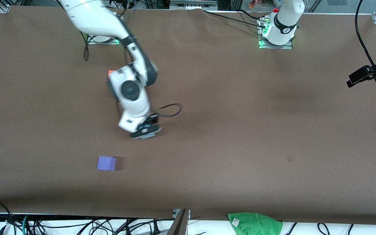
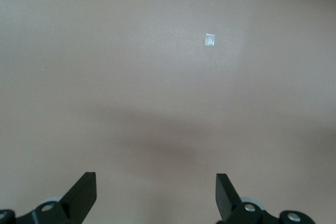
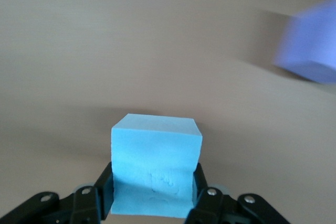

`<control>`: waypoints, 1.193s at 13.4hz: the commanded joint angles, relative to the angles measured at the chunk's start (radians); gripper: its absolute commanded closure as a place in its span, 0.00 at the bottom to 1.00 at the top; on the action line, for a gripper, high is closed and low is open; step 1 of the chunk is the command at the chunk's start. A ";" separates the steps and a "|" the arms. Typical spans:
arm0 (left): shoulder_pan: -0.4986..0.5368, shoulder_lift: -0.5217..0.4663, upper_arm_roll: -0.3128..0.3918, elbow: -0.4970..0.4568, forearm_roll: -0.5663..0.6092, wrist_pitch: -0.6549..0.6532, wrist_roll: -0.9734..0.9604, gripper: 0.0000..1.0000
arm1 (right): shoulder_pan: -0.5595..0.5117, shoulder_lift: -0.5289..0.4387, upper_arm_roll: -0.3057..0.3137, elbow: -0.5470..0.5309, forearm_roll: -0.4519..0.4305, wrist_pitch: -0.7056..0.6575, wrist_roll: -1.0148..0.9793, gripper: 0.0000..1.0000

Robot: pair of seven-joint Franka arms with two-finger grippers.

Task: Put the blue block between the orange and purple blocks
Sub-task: 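Lower the right gripper and close it on the light-blue cube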

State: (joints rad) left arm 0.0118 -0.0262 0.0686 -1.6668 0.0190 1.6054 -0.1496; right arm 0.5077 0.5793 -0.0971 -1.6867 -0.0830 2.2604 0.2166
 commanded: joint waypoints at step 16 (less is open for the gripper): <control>-0.021 0.054 0.017 0.055 -0.057 0.033 -0.004 0.00 | -0.101 -0.183 -0.067 -0.410 0.154 0.148 0.064 0.42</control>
State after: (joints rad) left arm -0.0025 -0.0066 0.0750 -1.6539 -0.0101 1.6313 -0.1499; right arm 0.3975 0.4538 -0.1697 -2.0268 0.0614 2.3888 0.2710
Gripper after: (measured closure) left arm 0.000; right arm 0.423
